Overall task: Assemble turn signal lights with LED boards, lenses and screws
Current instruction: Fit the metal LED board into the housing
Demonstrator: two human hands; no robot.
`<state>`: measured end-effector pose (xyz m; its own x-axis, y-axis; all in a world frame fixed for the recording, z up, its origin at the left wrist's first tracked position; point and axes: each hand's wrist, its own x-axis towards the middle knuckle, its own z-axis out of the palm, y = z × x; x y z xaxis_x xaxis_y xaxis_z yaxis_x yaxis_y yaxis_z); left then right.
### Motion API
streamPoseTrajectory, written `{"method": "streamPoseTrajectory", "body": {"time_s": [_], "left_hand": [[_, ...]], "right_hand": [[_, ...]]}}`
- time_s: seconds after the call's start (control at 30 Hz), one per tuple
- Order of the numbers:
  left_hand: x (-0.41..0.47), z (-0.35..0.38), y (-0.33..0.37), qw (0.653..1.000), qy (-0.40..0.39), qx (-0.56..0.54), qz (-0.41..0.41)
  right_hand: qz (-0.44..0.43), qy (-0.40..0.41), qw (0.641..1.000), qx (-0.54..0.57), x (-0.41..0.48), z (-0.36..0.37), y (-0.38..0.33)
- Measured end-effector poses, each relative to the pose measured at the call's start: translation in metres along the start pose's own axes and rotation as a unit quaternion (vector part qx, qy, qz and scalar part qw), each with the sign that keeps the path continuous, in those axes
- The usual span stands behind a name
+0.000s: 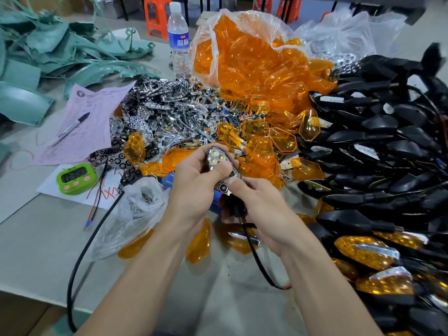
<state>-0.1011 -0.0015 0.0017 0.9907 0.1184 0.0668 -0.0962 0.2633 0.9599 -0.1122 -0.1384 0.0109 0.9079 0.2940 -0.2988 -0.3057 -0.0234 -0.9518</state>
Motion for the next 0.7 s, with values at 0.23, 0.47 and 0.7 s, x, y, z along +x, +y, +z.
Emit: {"method": "streamPoseTrajectory", "body": {"time_s": [0.23, 0.47, 0.7], "left_hand": [[0.0, 0.0, 0.002, 0.999, -0.023, 0.023, 0.009], [0.001, 0.0, -0.001, 0.999, -0.016, 0.042, -0.003], [0.006, 0.003, 0.0, 0.999, -0.012, 0.02, -0.024]], "right_hand": [[-0.025, 0.031, 0.999, -0.037, 0.003, 0.003, 0.006], [-0.003, 0.052, 0.999, 0.012, 0.006, 0.01, 0.013], [-0.006, 0.068, 0.998, 0.002, 0.009, 0.008, 0.009]]}}
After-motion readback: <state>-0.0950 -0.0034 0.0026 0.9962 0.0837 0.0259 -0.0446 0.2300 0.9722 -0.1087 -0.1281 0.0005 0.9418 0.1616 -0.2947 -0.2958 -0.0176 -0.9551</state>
